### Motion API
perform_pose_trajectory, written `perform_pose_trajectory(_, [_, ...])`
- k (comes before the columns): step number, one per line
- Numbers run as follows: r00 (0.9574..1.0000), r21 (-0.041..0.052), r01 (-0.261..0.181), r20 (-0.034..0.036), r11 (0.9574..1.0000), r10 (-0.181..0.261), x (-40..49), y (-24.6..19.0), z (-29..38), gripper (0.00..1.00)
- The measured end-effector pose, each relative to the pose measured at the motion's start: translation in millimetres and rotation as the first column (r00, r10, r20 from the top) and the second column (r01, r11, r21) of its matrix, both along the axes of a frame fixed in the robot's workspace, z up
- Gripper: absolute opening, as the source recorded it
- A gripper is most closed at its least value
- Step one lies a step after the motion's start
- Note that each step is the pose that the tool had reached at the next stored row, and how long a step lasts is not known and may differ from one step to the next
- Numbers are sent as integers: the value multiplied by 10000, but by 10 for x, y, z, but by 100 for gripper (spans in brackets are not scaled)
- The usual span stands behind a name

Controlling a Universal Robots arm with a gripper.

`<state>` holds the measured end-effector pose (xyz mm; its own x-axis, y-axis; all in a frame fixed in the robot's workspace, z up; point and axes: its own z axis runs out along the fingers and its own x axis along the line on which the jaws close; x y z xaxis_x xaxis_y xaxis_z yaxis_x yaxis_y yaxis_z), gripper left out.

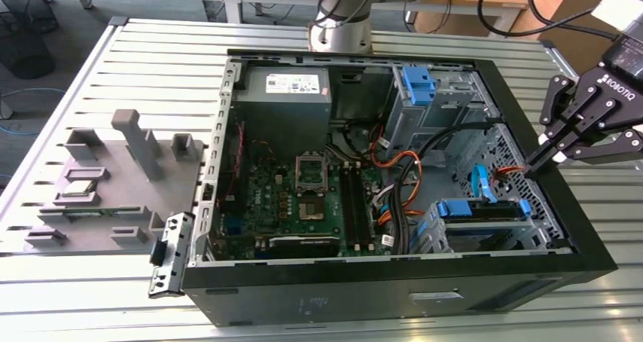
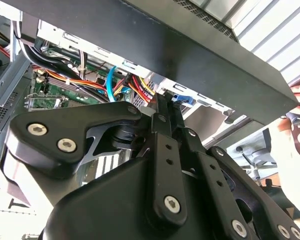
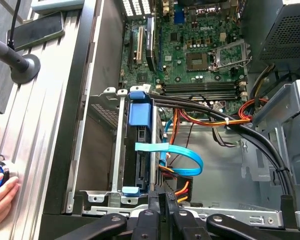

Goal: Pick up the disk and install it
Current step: 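Insert the second disk wire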

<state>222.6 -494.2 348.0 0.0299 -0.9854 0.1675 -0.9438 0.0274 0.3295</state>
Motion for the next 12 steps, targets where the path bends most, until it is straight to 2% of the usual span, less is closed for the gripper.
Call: perform_pose_trajectory(12, [9993, -1, -56, 366, 10000, 56, -192, -12, 0, 17])
